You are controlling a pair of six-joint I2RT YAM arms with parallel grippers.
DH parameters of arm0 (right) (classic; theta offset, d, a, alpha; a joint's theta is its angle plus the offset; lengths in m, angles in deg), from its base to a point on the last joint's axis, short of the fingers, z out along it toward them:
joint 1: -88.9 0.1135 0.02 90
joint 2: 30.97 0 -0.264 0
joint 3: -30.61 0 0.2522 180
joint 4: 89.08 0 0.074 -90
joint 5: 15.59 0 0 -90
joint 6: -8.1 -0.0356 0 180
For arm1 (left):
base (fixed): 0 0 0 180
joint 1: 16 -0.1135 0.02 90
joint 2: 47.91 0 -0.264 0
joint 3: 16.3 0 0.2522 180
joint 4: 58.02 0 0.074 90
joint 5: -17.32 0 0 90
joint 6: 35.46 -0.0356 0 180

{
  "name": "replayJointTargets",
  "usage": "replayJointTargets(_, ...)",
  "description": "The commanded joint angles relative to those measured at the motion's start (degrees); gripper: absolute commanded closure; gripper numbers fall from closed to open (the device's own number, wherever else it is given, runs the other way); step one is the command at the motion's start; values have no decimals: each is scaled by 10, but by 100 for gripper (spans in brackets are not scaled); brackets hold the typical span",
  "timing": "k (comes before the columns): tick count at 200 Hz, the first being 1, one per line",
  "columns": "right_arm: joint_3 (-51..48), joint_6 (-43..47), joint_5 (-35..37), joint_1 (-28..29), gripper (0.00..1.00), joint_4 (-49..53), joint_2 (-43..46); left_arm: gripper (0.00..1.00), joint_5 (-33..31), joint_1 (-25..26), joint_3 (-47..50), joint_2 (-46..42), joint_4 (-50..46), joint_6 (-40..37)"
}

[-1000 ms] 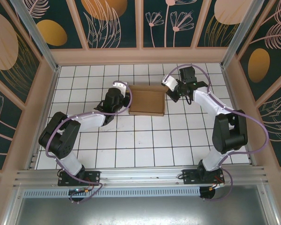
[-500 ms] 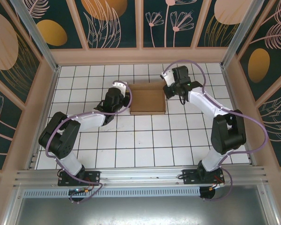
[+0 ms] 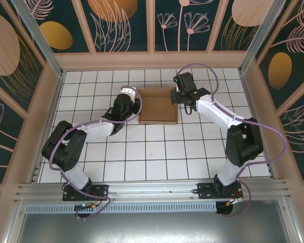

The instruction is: Fold the paper box

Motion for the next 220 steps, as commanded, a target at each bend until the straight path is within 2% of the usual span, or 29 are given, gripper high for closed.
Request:
replayJointTargets(1, -5, -104, 10, 23, 100, -40, -5, 100, 25, 14, -17, 6, -15, 7)
replayJointTargets(34, -42, -168, 15, 31, 100, -87, 5, 100, 25, 16, -21, 25, -15, 11)
replayJointTargets(87, -120, -192, 35, 51, 100, -160, 32, 100, 23, 17, -19, 27, -12, 32)
replayJointTargets(174, -226, -163, 58, 78, 100, -272, 87, 100, 24, 18, 28, 18, 23, 62)
replayJointTargets(220, -320, -139, 110, 113, 100, -392, 115, 100, 26, 19, 79, 17, 79, 87)
